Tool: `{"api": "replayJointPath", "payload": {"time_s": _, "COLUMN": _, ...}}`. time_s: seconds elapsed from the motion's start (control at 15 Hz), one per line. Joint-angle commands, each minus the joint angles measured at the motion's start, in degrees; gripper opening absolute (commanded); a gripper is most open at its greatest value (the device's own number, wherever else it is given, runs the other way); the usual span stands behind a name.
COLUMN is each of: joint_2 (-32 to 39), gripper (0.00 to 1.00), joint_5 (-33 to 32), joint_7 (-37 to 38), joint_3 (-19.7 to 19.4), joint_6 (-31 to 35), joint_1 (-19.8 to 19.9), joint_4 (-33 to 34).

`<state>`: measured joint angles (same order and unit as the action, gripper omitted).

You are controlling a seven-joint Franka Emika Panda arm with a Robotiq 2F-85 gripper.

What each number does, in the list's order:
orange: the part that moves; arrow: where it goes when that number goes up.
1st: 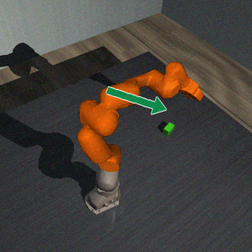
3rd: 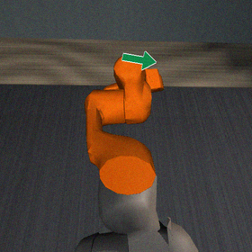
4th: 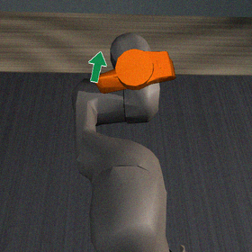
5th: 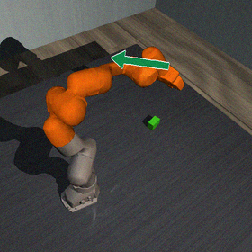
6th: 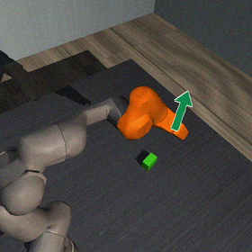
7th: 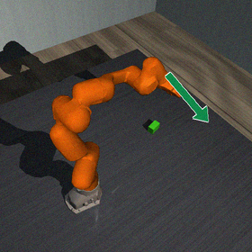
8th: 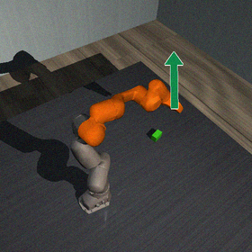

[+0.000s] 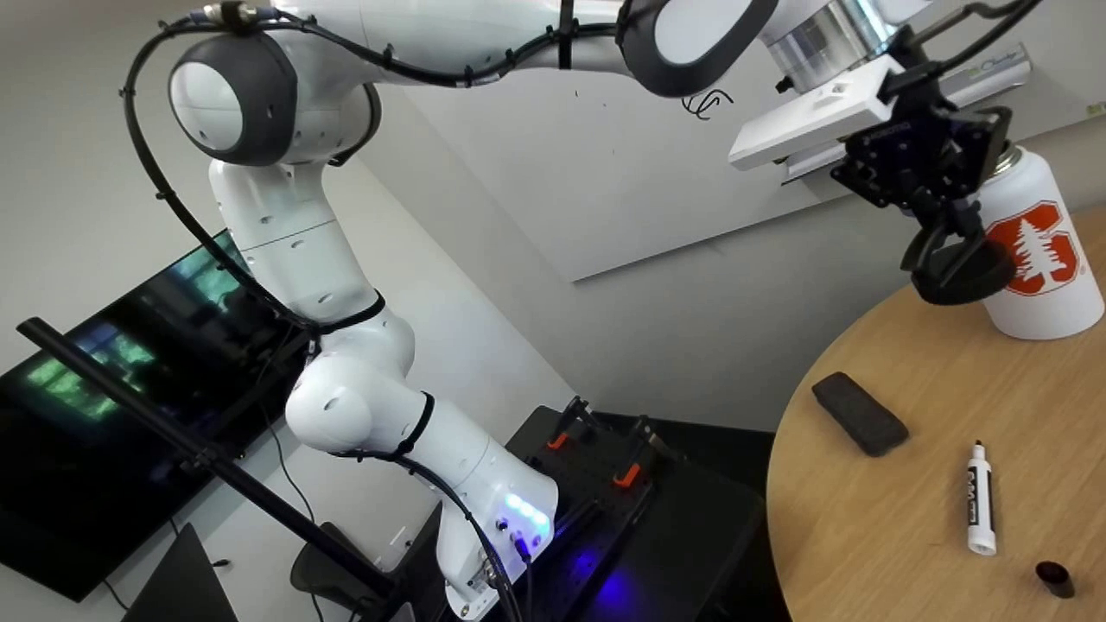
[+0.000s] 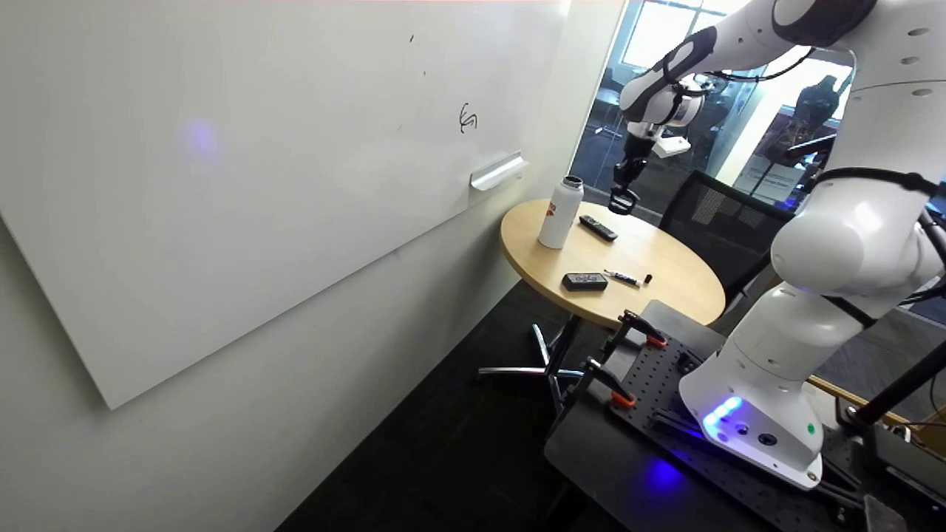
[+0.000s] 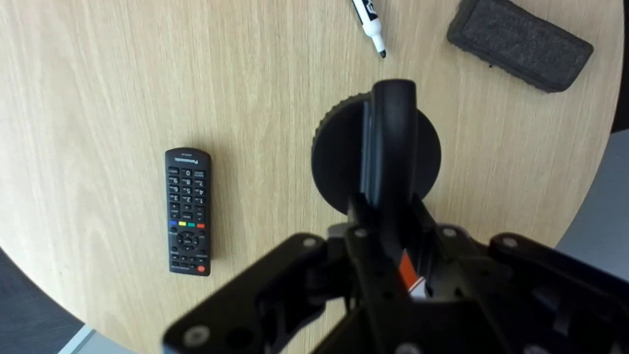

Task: Remove the lid from the white flask

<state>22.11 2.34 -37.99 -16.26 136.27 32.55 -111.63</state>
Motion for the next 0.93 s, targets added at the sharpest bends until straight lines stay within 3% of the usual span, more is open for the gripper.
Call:
{"api": "replayJointPath", "payload": {"time_s": 0.0, "joint_2": 3.8, "gripper": 0.1, "joint_5": -1.5, "joint_7": -5.6, "joint_3": 0.3, "joint_6": 7.1, "joint_1": 2.2, "joint_4": -0.9}}
{"api": "replayJointPath", "payload": {"time_s": 0.53, "joint_2": 14.9, "gripper": 0.12, "joint_5": 1.0, "joint_7": -17.4, "joint_3": 8.8, "joint_6": 15.3, "joint_1": 12.6, "joint_4": 1.4}}
{"api": "replayJointPath", "payload": {"time_s": 0.87, "joint_2": 18.4, "gripper": 0.12, "joint_5": -1.5, "joint_7": -19.4, "joint_3": 10.8, "joint_6": 21.7, "joint_1": 14.4, "joint_4": 1.4}}
